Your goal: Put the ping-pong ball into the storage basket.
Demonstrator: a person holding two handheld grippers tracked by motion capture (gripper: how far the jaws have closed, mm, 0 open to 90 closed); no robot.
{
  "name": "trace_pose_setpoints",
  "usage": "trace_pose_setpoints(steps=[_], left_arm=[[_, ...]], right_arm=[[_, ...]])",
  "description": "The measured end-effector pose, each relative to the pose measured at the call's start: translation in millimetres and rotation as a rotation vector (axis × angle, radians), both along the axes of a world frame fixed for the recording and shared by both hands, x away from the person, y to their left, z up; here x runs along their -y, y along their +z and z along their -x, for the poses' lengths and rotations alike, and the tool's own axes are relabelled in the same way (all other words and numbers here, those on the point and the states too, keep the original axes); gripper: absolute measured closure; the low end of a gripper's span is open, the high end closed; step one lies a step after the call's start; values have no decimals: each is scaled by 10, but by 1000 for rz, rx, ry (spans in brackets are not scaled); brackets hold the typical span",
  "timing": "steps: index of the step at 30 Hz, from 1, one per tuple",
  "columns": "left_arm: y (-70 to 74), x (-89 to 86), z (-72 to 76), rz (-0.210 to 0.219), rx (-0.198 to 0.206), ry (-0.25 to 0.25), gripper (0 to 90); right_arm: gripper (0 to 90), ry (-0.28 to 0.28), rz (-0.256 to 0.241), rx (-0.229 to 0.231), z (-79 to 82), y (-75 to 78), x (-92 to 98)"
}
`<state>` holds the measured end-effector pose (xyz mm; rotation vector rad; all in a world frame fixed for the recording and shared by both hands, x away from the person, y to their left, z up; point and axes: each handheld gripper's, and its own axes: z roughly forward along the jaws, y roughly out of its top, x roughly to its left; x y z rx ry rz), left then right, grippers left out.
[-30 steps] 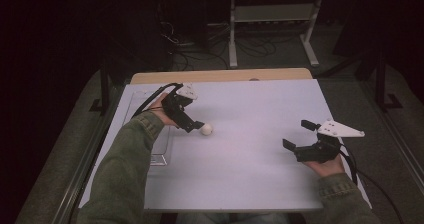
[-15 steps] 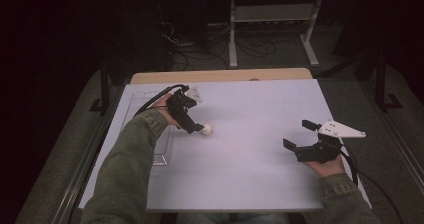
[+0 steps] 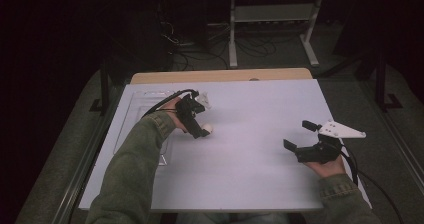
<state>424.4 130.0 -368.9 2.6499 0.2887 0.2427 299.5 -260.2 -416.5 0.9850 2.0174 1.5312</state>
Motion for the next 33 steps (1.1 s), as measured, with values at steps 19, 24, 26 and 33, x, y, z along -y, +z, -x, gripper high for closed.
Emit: trace_pose_setpoints(steps=[19, 24, 26, 33], left_arm=[[-141, 125, -61, -58, -20, -15, 0], [-149, 92, -102, -81, -33, -13, 35], [-155, 83, -116, -76, -34, -13, 60], [-205, 157, -142, -114, -18, -34, 102]], right_arm=[[0, 32, 0, -25, 1, -5, -18], [0, 32, -3, -21, 3, 0, -9], [0, 32, -4, -24, 1, -3, -10], [0, 35, -3, -24, 0, -4, -17]])
